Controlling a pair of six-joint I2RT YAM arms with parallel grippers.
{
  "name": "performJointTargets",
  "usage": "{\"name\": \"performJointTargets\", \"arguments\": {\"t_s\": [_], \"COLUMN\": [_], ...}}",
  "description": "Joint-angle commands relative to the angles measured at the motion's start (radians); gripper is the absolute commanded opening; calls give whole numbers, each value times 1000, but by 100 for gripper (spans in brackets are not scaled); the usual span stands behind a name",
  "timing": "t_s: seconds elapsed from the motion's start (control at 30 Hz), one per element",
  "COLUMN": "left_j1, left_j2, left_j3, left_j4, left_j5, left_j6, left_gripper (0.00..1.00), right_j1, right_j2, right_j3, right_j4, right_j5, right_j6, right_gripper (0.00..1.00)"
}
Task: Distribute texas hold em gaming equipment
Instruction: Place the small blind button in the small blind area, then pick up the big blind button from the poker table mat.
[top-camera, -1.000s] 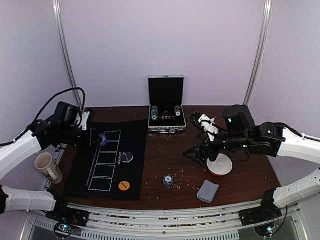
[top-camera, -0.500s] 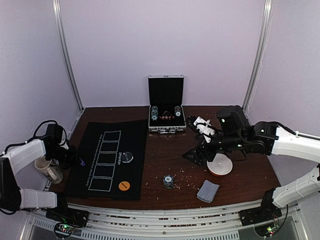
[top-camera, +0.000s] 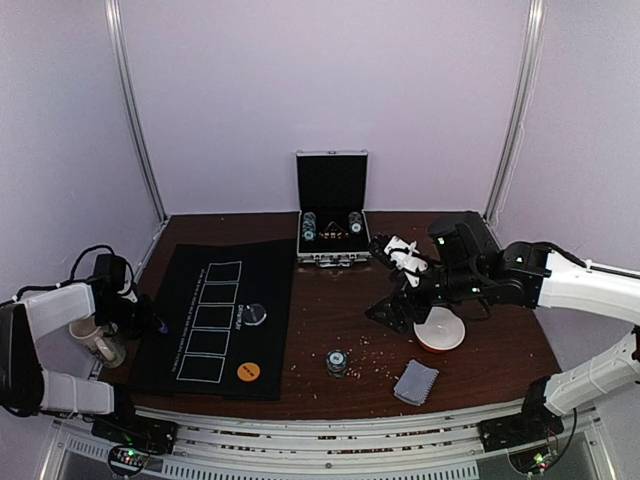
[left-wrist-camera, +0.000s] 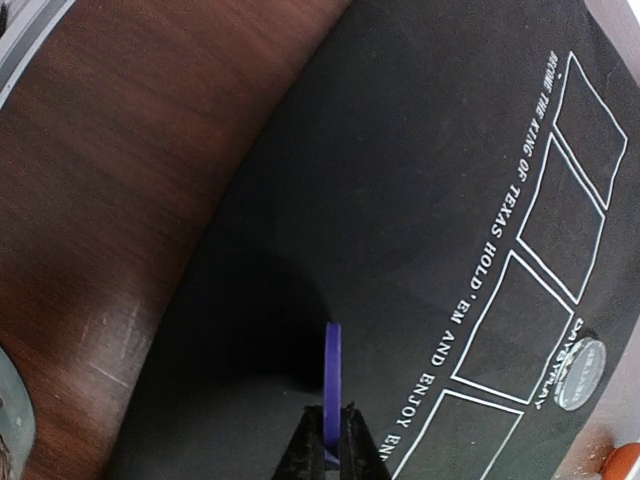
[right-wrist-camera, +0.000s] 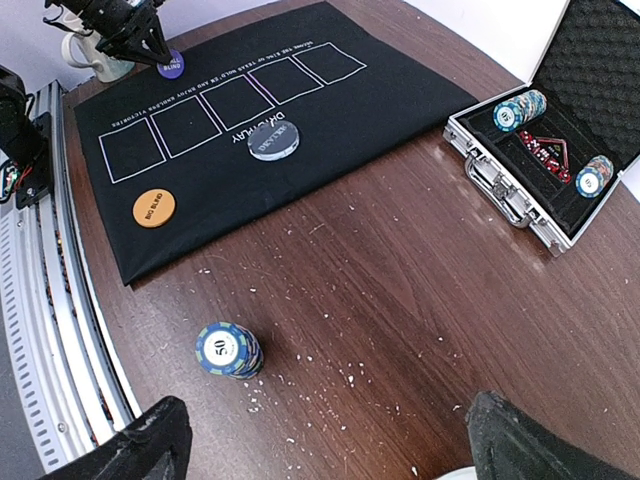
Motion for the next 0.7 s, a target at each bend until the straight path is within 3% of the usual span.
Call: {"name": "performJointTargets", "arguments": {"t_s": [0.0,0.07,0.2,0.33,0.47,0.57,0.67], "left_j1": [11,11,11,10,-7,-152,-435], "left_j2": [0,-2,-4,-19,-60,-98,-75], "left_j3": [7,17,47,82,136,209,287], "left_j4": [2,-19,-64,-104,-103,-42,9], "left_j5": [-53,-62,-101,-153,-167,-174,-177], "left_j6": [21,22,23,17,28,119,249], "left_gripper": [33,49,65,72,73,74,79], "right_j1": [-8,-8,-9,-8,-8,-9,-7], "right_j2": [-1,-1,3,11,24,32,41], "right_j3": [29,32,38,46,61,73,85], "right_j4": [-18,-17,-12,-16,-29,-37,-39], "right_j5": [-20,-20,-31,-32,-32,-31,-29], "right_j6": [-13,-13,-15,-17,-20,-21,-22], "right_gripper": [99,99,99,99,99,99,99]}}
